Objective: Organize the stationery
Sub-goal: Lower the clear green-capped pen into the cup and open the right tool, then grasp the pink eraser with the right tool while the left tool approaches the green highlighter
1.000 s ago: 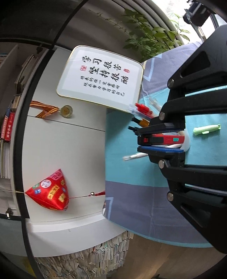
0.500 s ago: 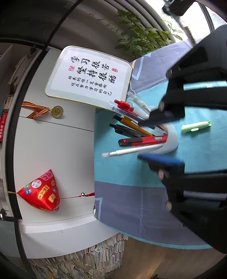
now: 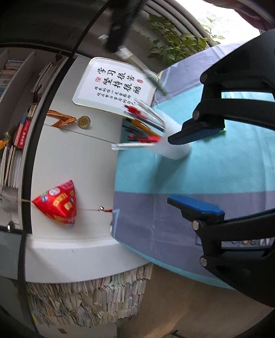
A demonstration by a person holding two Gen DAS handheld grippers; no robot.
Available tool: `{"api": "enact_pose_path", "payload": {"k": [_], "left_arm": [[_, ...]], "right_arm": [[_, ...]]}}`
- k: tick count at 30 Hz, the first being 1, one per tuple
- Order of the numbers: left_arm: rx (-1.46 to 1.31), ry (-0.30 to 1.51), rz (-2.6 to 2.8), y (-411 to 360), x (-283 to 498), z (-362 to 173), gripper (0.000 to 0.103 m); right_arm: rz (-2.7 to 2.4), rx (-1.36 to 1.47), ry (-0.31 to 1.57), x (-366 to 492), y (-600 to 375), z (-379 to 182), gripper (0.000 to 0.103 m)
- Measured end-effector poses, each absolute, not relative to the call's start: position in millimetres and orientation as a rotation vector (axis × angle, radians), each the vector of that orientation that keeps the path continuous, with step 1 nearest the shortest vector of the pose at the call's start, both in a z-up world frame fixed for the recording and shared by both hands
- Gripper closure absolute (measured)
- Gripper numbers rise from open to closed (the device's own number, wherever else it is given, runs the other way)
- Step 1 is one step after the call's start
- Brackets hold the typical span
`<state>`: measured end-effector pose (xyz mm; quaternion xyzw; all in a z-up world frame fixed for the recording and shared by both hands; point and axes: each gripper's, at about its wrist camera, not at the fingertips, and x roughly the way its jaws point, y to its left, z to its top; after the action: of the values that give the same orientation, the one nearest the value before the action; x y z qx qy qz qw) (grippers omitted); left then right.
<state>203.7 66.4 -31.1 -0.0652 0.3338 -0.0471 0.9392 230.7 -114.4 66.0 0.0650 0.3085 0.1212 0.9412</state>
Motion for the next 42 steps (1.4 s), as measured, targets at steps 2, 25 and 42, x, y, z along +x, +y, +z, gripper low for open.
{"api": "enact_pose_path", "payload": {"k": [2,25,42], "left_arm": [[-0.121,0.691,-0.079,71,199,-37,0.055],[-0.103,0.716,-0.087,76,186,-56,0.055],[-0.087,0.749,-0.099,64,185,-63,0.055]], "right_arm": [[0.250,0.128,0.631,239,-106,65,0.086],[0.223,0.057,0.747,274,-72,12,0.086],[0.226,0.047,0.783,271,-75,-5,0.086]]}}
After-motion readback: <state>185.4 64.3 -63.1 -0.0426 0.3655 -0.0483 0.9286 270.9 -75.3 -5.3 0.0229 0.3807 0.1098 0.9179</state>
